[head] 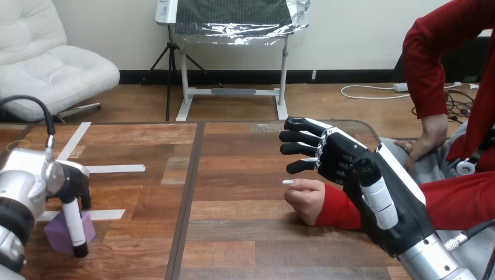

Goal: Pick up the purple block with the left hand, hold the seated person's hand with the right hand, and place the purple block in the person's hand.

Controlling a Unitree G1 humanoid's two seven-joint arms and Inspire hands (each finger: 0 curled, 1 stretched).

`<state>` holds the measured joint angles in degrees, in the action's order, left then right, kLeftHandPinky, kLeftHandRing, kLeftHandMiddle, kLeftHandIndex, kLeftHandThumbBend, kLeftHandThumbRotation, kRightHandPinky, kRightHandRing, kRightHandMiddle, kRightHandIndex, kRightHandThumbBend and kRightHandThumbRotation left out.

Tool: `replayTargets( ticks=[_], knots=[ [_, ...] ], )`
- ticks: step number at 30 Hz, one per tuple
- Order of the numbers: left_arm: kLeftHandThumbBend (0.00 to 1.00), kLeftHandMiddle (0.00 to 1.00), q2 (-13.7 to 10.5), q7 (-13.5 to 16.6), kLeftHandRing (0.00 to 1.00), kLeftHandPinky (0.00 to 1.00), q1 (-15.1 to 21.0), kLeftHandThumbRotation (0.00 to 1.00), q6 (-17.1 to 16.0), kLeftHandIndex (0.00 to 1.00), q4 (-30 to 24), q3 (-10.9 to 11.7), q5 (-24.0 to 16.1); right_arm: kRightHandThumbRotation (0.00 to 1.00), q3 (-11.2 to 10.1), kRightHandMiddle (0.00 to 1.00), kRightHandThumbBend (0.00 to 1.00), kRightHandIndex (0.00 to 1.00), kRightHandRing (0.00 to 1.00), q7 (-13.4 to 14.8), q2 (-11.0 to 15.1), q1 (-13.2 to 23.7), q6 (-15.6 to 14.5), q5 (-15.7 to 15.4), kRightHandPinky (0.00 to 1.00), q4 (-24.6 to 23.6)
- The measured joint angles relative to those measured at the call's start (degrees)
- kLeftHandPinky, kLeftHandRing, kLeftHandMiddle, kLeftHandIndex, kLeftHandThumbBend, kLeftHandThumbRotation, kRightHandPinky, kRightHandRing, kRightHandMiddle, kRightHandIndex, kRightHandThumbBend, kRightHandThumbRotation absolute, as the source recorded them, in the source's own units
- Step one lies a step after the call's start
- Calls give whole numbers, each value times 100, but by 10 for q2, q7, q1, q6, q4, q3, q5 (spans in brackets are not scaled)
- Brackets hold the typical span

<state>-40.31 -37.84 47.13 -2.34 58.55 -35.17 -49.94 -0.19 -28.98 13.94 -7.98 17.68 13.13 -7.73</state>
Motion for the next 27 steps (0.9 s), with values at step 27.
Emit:
replayTargets(
  ticks=[27],
  knots=[
    [100,92,4,-1,89,84,9,17,-6,90,25,0,0,100,0,83,93,84,81,0,0,0,0,0,70,0]
  ],
)
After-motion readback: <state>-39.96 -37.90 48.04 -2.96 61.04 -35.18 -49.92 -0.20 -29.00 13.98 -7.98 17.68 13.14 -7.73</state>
